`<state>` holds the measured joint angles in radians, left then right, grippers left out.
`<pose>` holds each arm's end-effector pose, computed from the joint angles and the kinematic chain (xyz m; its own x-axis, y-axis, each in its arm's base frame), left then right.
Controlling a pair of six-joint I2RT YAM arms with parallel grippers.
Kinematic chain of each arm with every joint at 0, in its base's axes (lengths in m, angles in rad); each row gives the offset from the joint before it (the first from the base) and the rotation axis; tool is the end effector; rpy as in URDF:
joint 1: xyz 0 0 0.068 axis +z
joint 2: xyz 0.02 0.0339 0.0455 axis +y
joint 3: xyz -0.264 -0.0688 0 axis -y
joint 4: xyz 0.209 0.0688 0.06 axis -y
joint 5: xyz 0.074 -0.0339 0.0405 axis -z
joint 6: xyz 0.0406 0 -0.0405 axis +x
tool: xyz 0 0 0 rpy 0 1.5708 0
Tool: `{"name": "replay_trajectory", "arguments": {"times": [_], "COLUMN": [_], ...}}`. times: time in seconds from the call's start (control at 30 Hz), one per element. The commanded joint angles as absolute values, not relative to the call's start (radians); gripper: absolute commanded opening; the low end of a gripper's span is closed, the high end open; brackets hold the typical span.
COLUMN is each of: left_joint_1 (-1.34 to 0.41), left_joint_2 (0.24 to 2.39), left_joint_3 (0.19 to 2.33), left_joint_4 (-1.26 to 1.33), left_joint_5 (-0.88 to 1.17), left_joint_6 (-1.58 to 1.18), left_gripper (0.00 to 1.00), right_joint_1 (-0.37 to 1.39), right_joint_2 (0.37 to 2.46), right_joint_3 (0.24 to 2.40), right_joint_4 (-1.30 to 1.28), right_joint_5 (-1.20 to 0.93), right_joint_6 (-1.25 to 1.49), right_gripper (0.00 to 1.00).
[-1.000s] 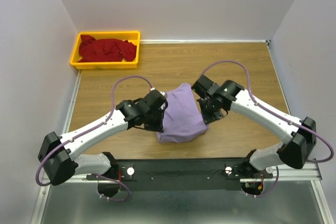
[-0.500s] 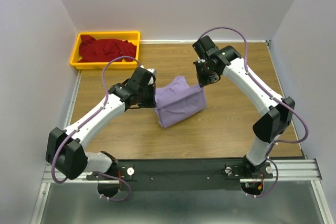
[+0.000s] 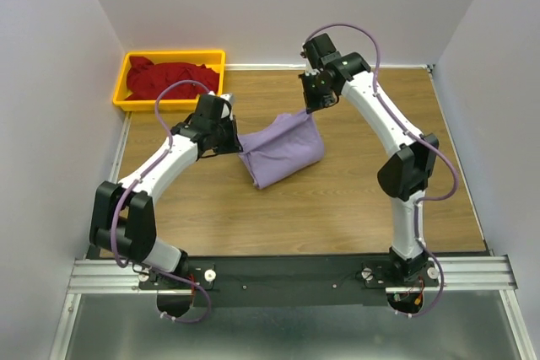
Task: Fold and stack the t-shirts
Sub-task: Fold the tshirt
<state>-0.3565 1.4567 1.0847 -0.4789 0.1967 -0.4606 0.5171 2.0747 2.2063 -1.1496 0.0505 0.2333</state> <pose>0.2610 -0.1057 0.2701 -0.8370 -0.1535 -0.5253 0.1016 0.8996 -0.4247 0.3547 0.1994 0.3341 -0.8286 -0.2056 -0.5208 -0.2869 0.9546 0.0796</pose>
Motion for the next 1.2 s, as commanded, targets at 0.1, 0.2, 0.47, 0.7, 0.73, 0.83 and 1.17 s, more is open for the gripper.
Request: {"name": "replay_trajectory", "arguments": {"times": [0.1, 0.2, 0.47, 0.7, 0.73, 0.83, 1.17], "left_joint_1": [-0.279, -0.252, -0.225, -0.224, -0.224, -0.224, -0.277], "left_joint_2": [1.575, 1.626, 1.755, 1.790, 1.769, 1.703, 1.382], "left_joint_3": [1.098, 1.098, 1.137, 1.158, 1.152, 1.128, 0.991], "left_joint_4": [-0.385, -0.330, -0.239, -0.242, -0.242, -0.252, -0.175], "left_joint_5": [0.215, 0.209, 0.144, 0.120, 0.103, 0.055, 0.056], "left_joint_6": [-0.420, -0.425, -0.425, -0.452, -0.456, -0.468, -0.497], "left_gripper": [0.00, 0.00, 0.00, 0.03, 0.11, 0.41, 0.49], "right_joint_1": [0.468, 0.460, 0.446, 0.433, 0.433, 0.433, 0.370], "right_joint_2": [2.219, 2.244, 2.293, 2.324, 2.316, 2.264, 1.926], "right_joint_3": [2.273, 2.222, 2.149, 2.118, 2.114, 2.077, 1.644], "right_joint_4": [-0.996, -0.919, -0.713, -0.675, -0.672, -0.657, -0.384], "right_joint_5": [-0.023, -0.034, -0.034, -0.051, -0.051, -0.042, -0.125], "right_joint_6": [0.198, 0.193, 0.198, 0.198, 0.198, 0.199, 0.281], "right_gripper": [0.01, 0.01, 0.01, 0.24, 0.28, 0.36, 0.41]}}
